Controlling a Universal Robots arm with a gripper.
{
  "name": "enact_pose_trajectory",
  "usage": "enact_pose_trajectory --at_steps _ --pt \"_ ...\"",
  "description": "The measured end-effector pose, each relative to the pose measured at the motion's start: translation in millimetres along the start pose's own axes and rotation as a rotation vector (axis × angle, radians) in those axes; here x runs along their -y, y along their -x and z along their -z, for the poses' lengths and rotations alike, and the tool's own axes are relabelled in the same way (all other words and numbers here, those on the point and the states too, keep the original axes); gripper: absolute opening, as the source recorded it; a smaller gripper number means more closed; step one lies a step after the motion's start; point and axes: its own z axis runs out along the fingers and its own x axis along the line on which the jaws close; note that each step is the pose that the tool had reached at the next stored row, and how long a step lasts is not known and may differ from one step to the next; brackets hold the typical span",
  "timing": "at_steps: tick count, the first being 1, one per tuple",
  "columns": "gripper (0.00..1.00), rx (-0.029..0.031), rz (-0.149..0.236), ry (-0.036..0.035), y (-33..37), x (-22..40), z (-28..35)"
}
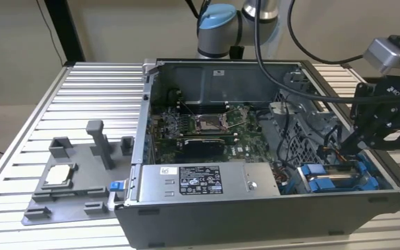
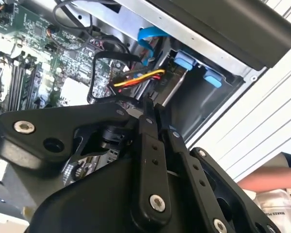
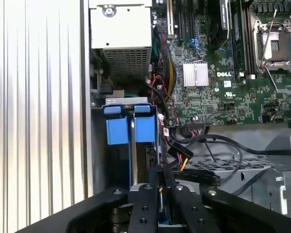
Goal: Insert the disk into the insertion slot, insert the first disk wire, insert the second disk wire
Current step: 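Insert the first disk wire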
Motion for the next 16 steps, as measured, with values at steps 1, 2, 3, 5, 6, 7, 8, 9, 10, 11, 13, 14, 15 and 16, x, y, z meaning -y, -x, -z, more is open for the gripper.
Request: enact_pose_trajectory --at_steps 1,2,3,5,6,7,8,9,10,11,13,14,15,16 --pt "0.00 0.0003 0.000 -0.0037 -1.1 -2.4 -0.9" --pt "0.00 0.0005 0.001 -0.0114 -1.8 -5.9 -2.0" --pt "0.00 0.0009 0.001 -0.0206 -2.5 -9.8 -3.3" --pt "0.00 0.0027 0.002 -0.0452 -3.0 -16.4 -5.1" --pt "0.00 0.0048 0.003 -0.0630 -3.1 -19.0 -5.7" --pt "0.00 0.0073 0.004 -0.0814 -3.3 -21.5 -6.2" --pt "0.00 0.0095 0.005 -0.0997 -3.5 -24.1 -6.7" --pt "0.00 0.0114 0.006 -0.1188 -3.7 -26.5 -7.3" --pt "0.00 0.0125 0.007 -0.1322 -3.8 -28.4 -8.0" --pt "0.00 0.0132 0.007 -0.1406 -4.1 -30.0 -9.3" --pt "0.00 0.0132 0.007 -0.1430 -4.5 -31.3 -11.7" --pt "0.00 0.0133 0.007 -0.1430 -4.5 -31.3 -12.9" --pt "0.00 0.0131 0.007 -0.1430 -4.5 -31.3 -12.9" --pt "0.00 0.0129 0.007 -0.1429 -4.5 -31.3 -12.8"
